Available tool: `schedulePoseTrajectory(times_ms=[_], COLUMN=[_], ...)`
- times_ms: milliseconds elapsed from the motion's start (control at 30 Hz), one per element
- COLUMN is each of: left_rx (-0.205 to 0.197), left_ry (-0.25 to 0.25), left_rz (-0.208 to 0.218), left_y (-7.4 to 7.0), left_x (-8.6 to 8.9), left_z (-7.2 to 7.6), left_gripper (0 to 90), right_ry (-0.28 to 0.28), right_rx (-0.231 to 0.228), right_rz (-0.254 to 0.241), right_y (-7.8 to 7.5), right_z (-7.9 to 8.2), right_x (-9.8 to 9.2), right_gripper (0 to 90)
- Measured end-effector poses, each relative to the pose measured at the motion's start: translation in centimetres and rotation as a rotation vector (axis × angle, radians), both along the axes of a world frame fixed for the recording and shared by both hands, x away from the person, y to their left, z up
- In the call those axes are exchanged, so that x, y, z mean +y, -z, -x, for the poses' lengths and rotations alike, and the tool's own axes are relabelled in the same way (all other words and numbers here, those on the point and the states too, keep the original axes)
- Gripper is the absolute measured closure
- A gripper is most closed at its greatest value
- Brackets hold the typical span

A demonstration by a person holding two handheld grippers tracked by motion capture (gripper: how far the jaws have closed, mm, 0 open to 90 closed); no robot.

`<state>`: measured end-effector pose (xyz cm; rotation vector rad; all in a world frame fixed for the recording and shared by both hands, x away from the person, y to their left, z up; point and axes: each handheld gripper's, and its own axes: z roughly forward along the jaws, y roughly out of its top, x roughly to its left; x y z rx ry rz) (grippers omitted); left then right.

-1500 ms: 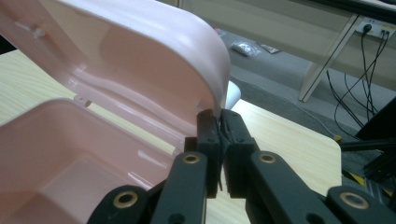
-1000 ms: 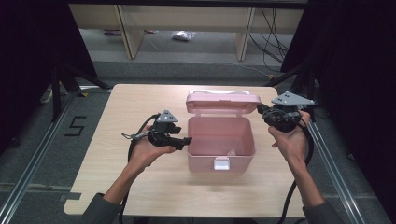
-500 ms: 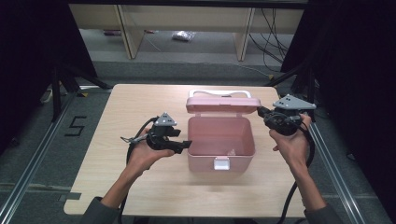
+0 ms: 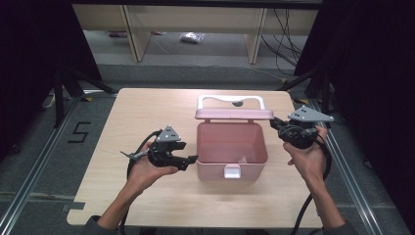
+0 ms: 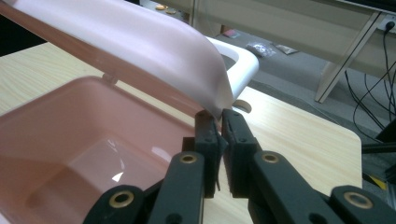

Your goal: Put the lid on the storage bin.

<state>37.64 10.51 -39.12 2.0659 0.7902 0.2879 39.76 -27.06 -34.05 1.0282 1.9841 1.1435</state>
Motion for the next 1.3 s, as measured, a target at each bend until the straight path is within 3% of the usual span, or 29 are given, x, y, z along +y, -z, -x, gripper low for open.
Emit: schedulePoseTrajectory(times_ms=[767, 933, 967, 1000, 1033, 1133, 1167, 1233, 1267, 1300], left_rx=[-0.009, -0.009, -0.004, -0.004, -0.002, -0.001, 0.003, -0.005, -0.004, -0.005], left_ry=[0.030, 0.036, 0.045, 0.040, 0.045, 0.044, 0.042, 0.044, 0.041, 0.044], left_rz=[-0.047, -0.055, -0.054, -0.065, -0.069, -0.072, -0.071, -0.084, -0.078, -0.081], left_y=[1.8, 2.3, 2.4, 2.5, 2.6, 2.8, 2.8, 2.8, 2.9, 2.9], left_x=[0.2, 0.2, 0.1, 0.1, 0.2, 0.4, 0.4, 0.6, 0.6, 0.7], left_z=[1.7, 2.1, 2.2, 2.3, 2.3, 2.6, 2.6, 2.8, 2.8, 2.9], left_gripper=[33.5, 32.9, 32.8, 32.8, 32.8, 32.7, 32.7, 32.7, 32.7, 32.7], right_ry=[-0.028, -0.029, -0.030, -0.018, -0.036, -0.030, -0.038, -0.033, -0.038, -0.038], right_rx=[0.024, 0.044, 0.027, 0.041, 0.038, 0.053, 0.040, 0.066, 0.041, 0.047], right_rz=[-0.004, -0.025, -0.023, -0.051, -0.024, -0.042, -0.035, -0.046, -0.037, -0.036], right_y=[1.0, 1.3, 1.4, 1.5, 1.4, 1.6, 1.6, 1.7, 1.8, 1.9], right_z=[1.5, 1.8, 1.7, 1.8, 1.7, 1.9, 1.9, 2.1, 2.0, 2.1], right_x=[-0.6, -0.6, -0.7, -0.6, -0.8, -0.8, -0.9, -0.8, -0.9, -0.9], right_gripper=[87.9, 89.1, 89.1, 89.1, 89.1, 89.1, 89.0, 89.0, 89.0, 89.0])
